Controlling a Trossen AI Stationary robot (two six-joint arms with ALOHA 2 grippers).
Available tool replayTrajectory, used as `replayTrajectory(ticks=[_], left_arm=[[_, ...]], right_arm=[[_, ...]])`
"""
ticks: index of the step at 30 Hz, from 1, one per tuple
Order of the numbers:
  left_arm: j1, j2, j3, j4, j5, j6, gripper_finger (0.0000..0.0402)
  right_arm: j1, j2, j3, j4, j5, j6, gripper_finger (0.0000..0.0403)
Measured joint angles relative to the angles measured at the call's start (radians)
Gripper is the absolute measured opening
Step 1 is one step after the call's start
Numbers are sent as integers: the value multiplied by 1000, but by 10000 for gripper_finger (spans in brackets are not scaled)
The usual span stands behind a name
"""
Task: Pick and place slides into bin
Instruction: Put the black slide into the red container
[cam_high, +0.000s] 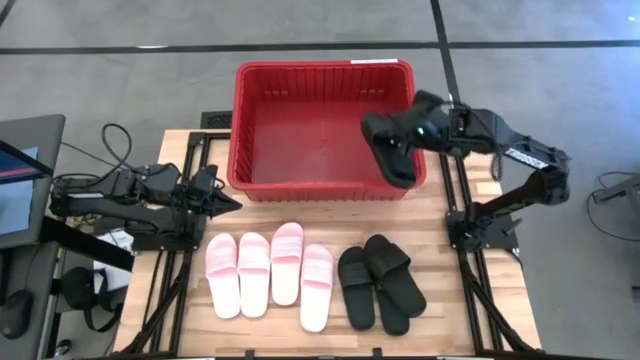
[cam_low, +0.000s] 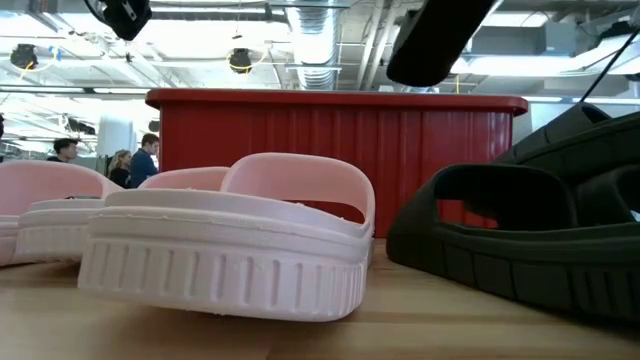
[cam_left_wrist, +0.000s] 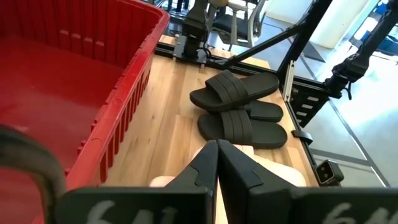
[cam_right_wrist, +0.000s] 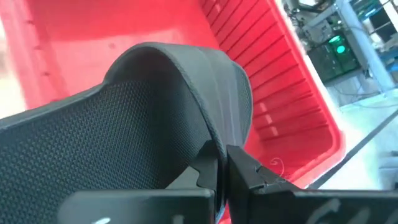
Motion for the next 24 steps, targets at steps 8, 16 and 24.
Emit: replayTrajectory(ticks=[8,16,24], left_arm=[[0,0,0,17,-3,1,0],[0,0,0,36,-16,2,0],[0,0,0,36,-36,3,0]], right_arm=[[-180,100,-1,72,-118,-179,1],[-317,192,-2,138,-193,-296,1],[-411,287,-2,190,-219,-358,1]])
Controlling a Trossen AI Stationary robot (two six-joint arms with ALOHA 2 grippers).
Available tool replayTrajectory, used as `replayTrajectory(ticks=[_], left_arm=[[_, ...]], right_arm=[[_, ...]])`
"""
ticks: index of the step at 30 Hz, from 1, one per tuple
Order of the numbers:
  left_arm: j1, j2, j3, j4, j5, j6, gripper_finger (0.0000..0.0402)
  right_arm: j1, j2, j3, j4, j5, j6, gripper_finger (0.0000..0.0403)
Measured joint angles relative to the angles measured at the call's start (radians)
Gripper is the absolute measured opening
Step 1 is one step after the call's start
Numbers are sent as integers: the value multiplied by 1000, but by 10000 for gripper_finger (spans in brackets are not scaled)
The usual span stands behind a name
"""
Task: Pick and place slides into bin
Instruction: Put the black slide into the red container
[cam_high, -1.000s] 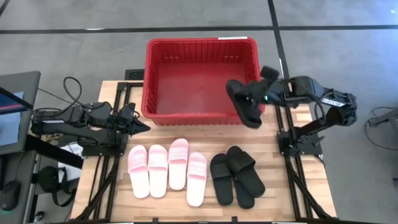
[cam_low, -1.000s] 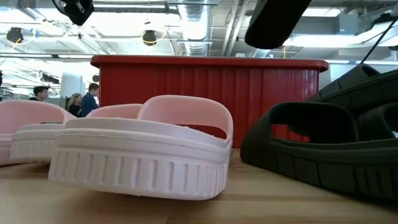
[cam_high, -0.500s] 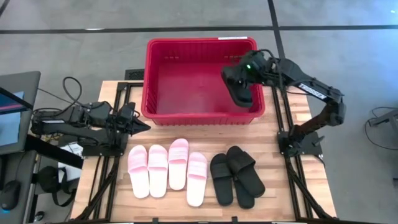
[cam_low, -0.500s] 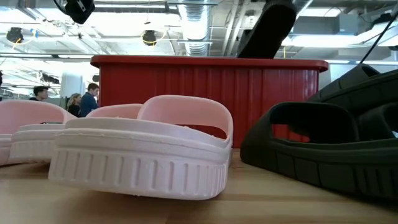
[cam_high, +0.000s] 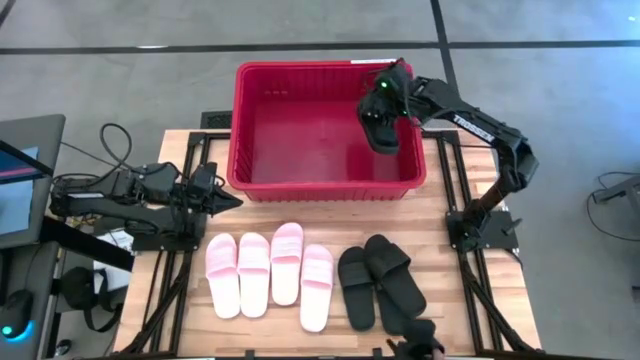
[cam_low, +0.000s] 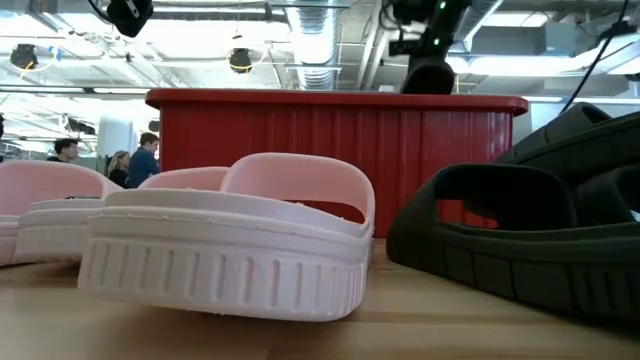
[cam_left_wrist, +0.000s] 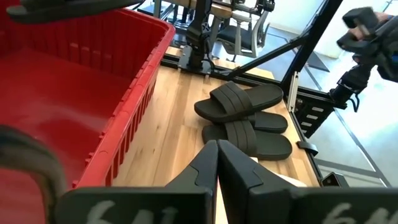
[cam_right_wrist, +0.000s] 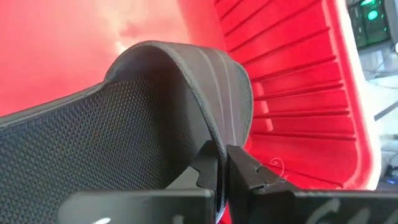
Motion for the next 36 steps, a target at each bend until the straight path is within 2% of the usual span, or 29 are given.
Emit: replayTrajectory(ticks=[11,24,36], left_arm=[[0,0,0,0,-12,-1,0],[0,0,0,0,-21,-7,0],[0,0,0,0,-43,-8,0]], right_arm=[[-62,108,21,63,-40,-87,1],[-102,244,76,59,-8,-145,1],[-154,270,76,72,15,-125,1]])
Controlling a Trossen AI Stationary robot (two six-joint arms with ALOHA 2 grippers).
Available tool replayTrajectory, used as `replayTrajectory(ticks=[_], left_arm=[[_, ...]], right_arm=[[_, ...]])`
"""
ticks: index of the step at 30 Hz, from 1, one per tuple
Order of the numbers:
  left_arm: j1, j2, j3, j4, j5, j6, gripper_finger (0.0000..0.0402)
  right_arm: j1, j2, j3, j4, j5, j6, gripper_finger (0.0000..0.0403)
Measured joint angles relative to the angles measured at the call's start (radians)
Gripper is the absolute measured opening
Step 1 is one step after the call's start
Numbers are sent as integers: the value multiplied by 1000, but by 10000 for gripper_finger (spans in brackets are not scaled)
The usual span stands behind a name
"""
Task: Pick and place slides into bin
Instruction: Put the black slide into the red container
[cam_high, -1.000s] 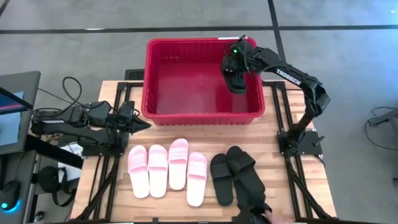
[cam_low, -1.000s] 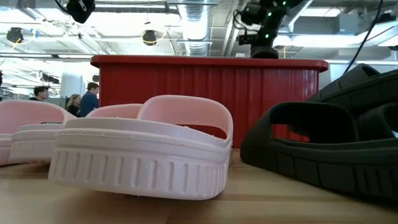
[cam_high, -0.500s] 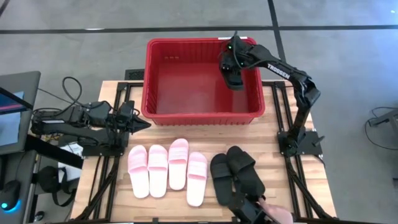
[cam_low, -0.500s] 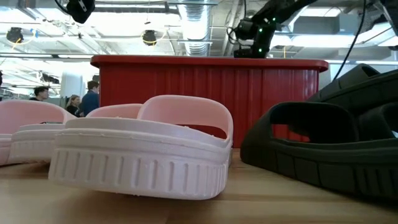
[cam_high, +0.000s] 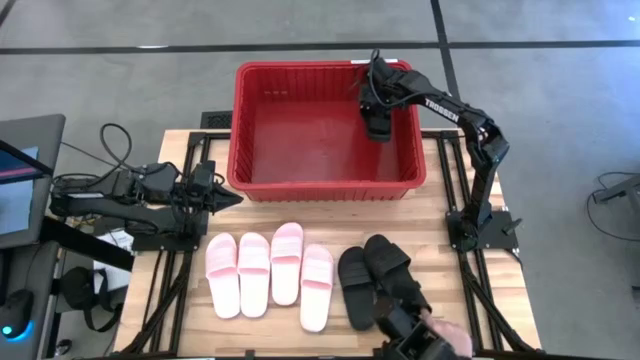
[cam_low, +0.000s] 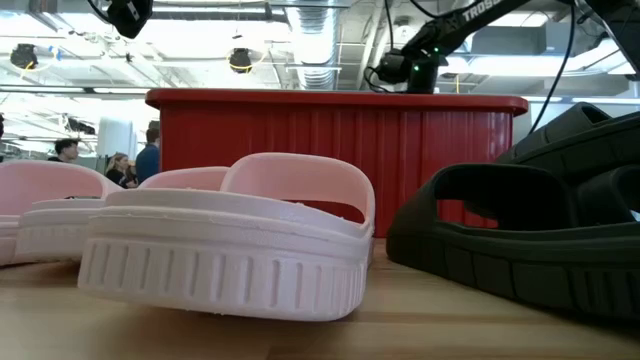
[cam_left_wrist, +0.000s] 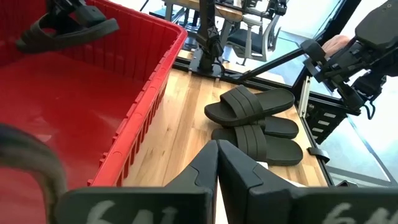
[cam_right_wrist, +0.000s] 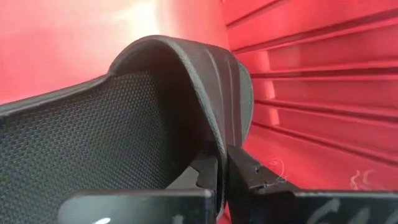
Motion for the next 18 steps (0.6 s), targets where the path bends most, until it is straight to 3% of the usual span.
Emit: replayTrajectory(ticks=[18], left_arm=[[0,0,0,0,0,-9,0]], right_arm=[[-14,16,1,41,4,-77,1]])
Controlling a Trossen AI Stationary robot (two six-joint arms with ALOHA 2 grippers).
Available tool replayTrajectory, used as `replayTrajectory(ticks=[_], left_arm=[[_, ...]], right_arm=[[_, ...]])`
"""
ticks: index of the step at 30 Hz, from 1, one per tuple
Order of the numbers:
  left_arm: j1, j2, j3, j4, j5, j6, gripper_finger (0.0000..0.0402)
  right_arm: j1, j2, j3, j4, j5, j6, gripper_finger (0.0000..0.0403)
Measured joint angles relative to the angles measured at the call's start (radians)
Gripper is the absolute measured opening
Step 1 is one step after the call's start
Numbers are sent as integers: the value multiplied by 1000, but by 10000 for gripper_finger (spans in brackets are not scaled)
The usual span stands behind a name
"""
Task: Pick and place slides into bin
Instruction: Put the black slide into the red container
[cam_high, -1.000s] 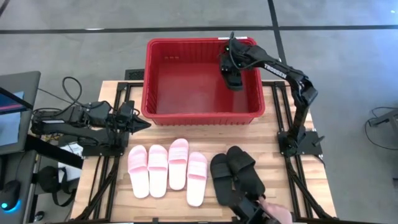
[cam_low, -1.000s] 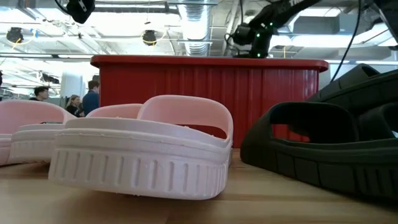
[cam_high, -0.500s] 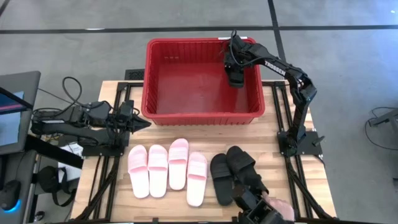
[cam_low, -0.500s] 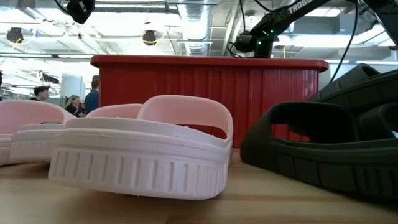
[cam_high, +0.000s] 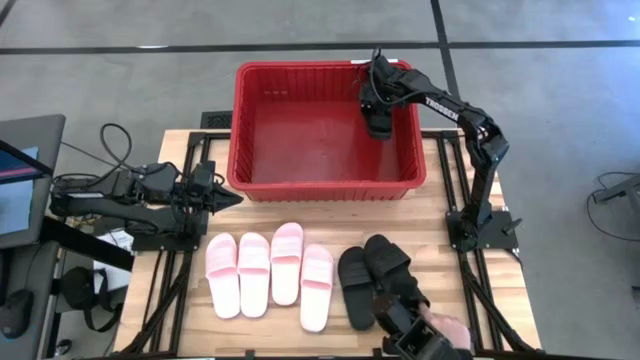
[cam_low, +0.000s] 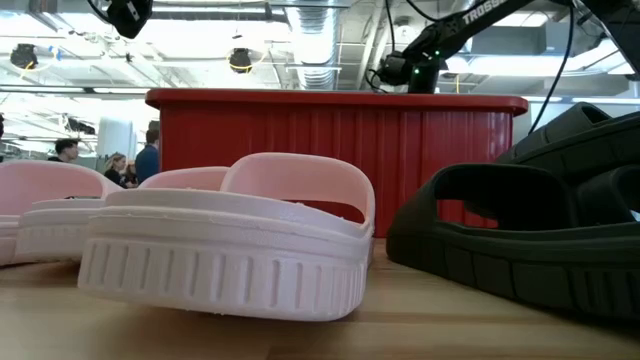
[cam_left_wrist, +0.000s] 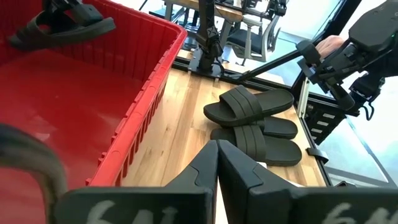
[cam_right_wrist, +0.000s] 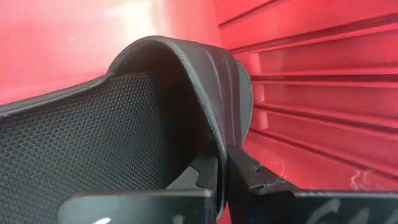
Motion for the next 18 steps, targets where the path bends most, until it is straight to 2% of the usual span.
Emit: replayTrajectory(ticks=[18], left_arm=[[0,0,0,0,0,-11,0]], right_arm=[[-10,40,-1,10,37,-24,1]])
